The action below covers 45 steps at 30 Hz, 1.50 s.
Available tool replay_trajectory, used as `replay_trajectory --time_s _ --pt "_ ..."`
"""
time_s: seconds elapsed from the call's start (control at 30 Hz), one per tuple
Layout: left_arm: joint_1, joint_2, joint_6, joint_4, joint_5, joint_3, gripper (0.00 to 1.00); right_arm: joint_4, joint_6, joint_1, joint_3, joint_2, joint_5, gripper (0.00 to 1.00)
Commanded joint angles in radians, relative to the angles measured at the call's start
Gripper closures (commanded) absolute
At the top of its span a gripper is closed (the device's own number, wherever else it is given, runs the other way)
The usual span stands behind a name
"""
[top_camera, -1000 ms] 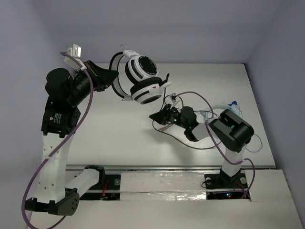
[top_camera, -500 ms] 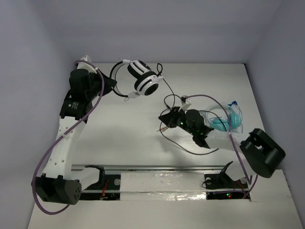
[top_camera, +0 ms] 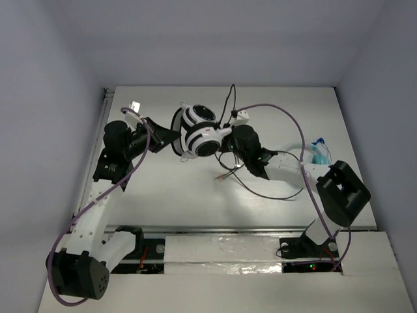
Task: Wrap the headphones
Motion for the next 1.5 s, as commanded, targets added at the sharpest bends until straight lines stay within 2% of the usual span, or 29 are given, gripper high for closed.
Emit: replay_trajectory --time_s 0.0,0.13,0.23,0.27,0.4,0.5,0.53,0.6,0.67,0.8,0.97,1.03,1.17,1.23,1.33,1.47 --pt "-0.007 -0.052 -0.271 0.358 -0.033 -0.043 1.0 0.026 0.009 0.067 -0.015 0.02 -0.055 1.0" --pt "-0.028 -0.086 -0.383 0.518 -0.223 -0.12 1.0 0.042 0.04 0.16 -0.041 0.026 -0.057 1.0" --pt "-0.061 -0.091 -0.365 0.526 -0.42 -0.146 1.0 0.049 0.058 0.251 -0.047 0.02 -0.048 1.0" --pt "-0.084 -0.091 -0.35 0.527 -0.526 -0.154 1.0 0.038 0.06 0.275 -0.043 0.02 -0.049 1.0" --pt "-0.137 -0.052 -0.264 0.501 -0.732 -0.164 1.0 -0.016 0.042 0.395 -0.007 0.014 -0.02 1.0" --pt "-0.182 -0.025 -0.187 0.405 -0.859 -0.11 1.0 -0.062 0.043 0.461 -0.029 -0.023 -0.013 1.0" --pt "-0.196 -0.023 -0.12 0.33 -0.902 -0.092 1.0 -0.085 0.045 0.478 -0.033 -0.04 0.001 1.0" --pt "-0.219 -0.031 -0.06 0.268 -1.014 -0.053 1.0 -0.186 0.052 0.528 -0.046 -0.101 0.064 1.0" --pt "-0.229 -0.046 -0.003 0.198 -1.07 -0.04 1.0 -0.27 0.072 0.553 -0.067 -0.167 0.099 1.0" --pt "-0.229 -0.08 0.067 0.109 -1.073 -0.008 1.0 -0.401 0.095 0.575 -0.078 -0.232 0.127 1.0" --pt "-0.262 -0.069 0.137 0.024 -1.136 0.006 1.0 -0.476 0.077 0.596 -0.056 -0.267 0.087 1.0" --pt "-0.306 -0.077 0.159 -0.021 -1.156 0.004 1.0 -0.513 0.062 0.596 -0.024 -0.278 0.081 1.0" --pt "-0.452 -0.049 0.178 -0.077 -1.321 -0.028 1.0 -0.631 0.02 0.596 0.046 -0.295 0.032 1.0" --pt "-0.524 -0.006 0.172 -0.114 -1.341 -0.034 1.0 -0.689 -0.01 0.596 0.106 -0.298 0.009 1.0" --pt "-0.605 0.026 0.173 -0.155 -1.38 -0.032 1.0 -0.803 -0.03 0.596 0.149 -0.325 0.085 1.0" --pt "-0.651 0.047 0.218 -0.192 -1.342 -0.02 1.0 -0.904 -0.07 0.596 0.195 -0.362 0.176 1.0"
